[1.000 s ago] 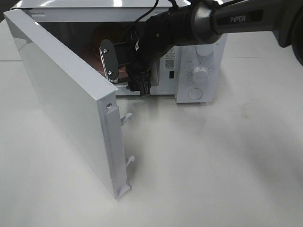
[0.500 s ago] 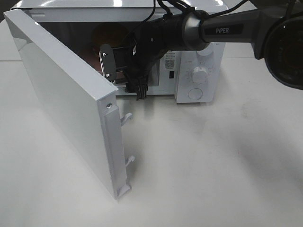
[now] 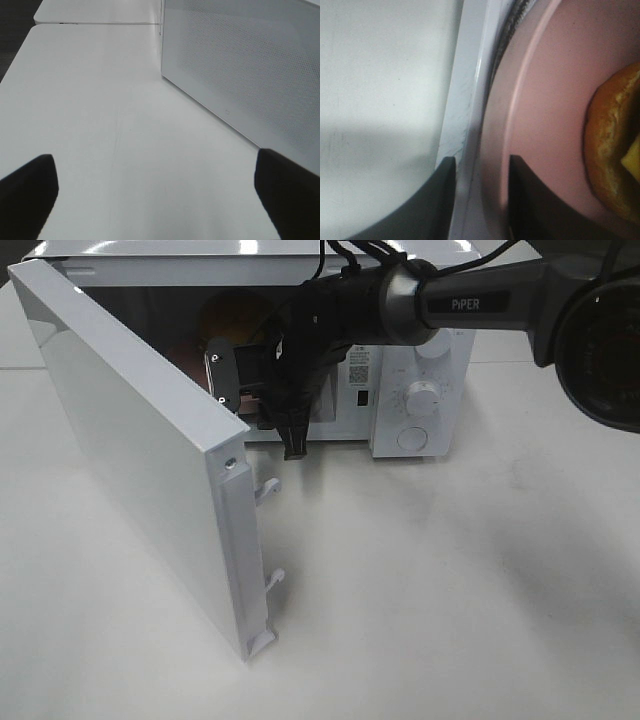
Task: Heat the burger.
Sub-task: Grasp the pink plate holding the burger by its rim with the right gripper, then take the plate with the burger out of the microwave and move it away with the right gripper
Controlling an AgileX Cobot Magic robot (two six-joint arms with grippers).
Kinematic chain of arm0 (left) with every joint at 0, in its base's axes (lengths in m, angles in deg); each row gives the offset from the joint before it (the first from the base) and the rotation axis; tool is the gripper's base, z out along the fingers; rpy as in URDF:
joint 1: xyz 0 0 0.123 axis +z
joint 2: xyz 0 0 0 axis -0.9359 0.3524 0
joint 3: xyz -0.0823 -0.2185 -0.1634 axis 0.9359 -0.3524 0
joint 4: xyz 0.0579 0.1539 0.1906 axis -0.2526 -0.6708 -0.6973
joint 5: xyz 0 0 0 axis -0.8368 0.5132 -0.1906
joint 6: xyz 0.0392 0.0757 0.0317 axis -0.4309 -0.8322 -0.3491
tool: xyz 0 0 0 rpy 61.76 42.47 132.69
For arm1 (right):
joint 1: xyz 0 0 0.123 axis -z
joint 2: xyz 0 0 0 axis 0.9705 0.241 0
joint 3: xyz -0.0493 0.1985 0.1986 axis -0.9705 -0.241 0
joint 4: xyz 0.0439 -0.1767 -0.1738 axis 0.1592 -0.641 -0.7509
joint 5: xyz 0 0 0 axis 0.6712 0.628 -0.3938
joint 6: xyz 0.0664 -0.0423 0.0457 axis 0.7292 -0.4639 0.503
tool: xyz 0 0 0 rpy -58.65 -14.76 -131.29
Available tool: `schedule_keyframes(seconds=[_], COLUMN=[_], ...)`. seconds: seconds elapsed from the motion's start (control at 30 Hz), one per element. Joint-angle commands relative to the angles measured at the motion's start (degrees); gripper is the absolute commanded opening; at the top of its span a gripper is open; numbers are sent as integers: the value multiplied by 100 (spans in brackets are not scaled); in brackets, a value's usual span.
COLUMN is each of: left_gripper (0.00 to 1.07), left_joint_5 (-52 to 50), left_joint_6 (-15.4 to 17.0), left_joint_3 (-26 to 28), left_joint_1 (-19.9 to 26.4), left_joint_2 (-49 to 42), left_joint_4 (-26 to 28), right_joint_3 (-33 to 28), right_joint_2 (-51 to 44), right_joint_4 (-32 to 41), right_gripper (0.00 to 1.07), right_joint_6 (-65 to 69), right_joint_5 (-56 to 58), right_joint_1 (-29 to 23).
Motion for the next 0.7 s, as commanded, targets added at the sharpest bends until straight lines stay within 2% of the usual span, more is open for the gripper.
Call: schedule_keyframes(seconds=[0.03, 0.47, 0.7], left_gripper=[100, 100, 100], left_joint_5=[-52, -52, -52], left_joint_6=[29, 29, 29], left_joint_3=[-17, -17, -17], left_joint_1=[0, 0, 0], left_joint_2=[-132, -132, -132], left_joint_4=[40, 40, 40], right_joint_3=[74, -6, -802], right_joint_2=[-57, -246, -653], right_joint_4=[-206, 69, 69], right_gripper=[0, 0, 0], right_joint_6=[-29, -487, -1175], right_joint_5=[-327, 23, -29], right_joint_1=[80, 6, -46])
